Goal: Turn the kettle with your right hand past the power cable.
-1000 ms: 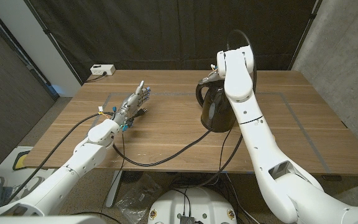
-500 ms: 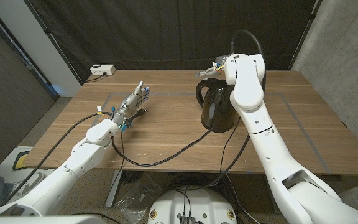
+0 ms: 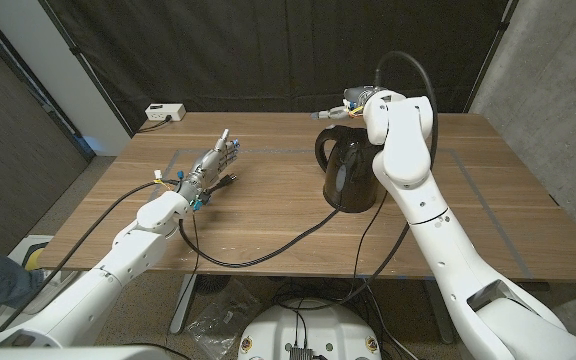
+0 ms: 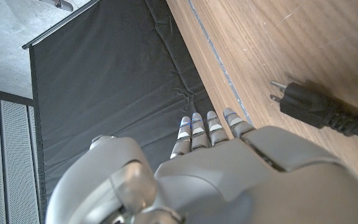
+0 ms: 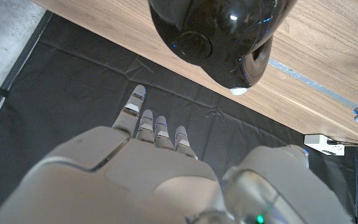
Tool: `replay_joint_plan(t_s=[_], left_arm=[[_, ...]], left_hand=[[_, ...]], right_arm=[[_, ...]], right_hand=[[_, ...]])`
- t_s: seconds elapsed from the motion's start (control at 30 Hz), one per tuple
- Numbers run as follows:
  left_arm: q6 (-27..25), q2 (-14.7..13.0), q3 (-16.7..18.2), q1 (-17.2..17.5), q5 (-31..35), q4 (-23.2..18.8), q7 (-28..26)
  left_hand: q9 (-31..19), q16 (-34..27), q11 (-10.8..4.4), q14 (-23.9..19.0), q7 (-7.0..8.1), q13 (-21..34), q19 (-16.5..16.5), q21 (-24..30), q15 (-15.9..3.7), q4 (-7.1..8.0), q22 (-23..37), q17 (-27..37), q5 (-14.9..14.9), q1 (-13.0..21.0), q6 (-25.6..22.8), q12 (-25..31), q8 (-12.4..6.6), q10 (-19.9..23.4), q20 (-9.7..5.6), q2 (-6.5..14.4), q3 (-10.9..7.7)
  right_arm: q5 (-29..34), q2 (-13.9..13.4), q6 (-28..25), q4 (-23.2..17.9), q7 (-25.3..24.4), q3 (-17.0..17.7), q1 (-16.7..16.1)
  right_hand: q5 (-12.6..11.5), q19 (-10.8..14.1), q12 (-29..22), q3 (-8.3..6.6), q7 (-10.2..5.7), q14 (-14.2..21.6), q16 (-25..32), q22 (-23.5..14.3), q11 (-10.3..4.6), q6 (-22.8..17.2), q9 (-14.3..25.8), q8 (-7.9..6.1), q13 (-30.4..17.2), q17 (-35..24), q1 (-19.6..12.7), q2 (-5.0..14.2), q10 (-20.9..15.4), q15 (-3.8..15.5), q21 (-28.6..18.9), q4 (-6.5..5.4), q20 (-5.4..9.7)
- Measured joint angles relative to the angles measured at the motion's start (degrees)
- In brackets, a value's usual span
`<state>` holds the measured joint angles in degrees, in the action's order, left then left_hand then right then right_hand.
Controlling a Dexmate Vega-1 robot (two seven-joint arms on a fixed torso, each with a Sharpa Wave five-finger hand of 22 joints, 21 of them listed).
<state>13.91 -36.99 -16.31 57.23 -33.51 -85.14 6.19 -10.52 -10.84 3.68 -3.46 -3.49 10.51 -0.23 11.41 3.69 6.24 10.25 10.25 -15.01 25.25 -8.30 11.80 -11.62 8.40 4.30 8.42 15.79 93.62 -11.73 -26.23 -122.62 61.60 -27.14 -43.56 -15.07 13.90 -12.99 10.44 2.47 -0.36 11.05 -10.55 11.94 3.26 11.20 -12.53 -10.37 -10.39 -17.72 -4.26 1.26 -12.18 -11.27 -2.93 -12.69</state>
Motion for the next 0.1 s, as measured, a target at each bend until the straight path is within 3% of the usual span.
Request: replay_joint_plan(t_s=[0.1], left_arm=[[0.1,0.2,0.0,-0.1,0.0,0.3,0.1]], left_hand=[[0.0,0.0,0.0,0.0,0.0,0.0,0.0,0.0,0.0,0.0,0.0,0.0,0.0,0.0,0.0,0.0,0.0,0.0,0.0,0.0,0.0]], right_arm=[[-0.3,-0.4,-0.4,-0.1,-0.3,-0.2,0.0]], right_hand=[[0.0,0.3,0.0,0.0,0.0,0.2,0.0,0.0,0.0,0.0,0.0,0.0,0.0,0.0,-0.2,0.21,0.0,0.22,0.0,0.0,0.11]])
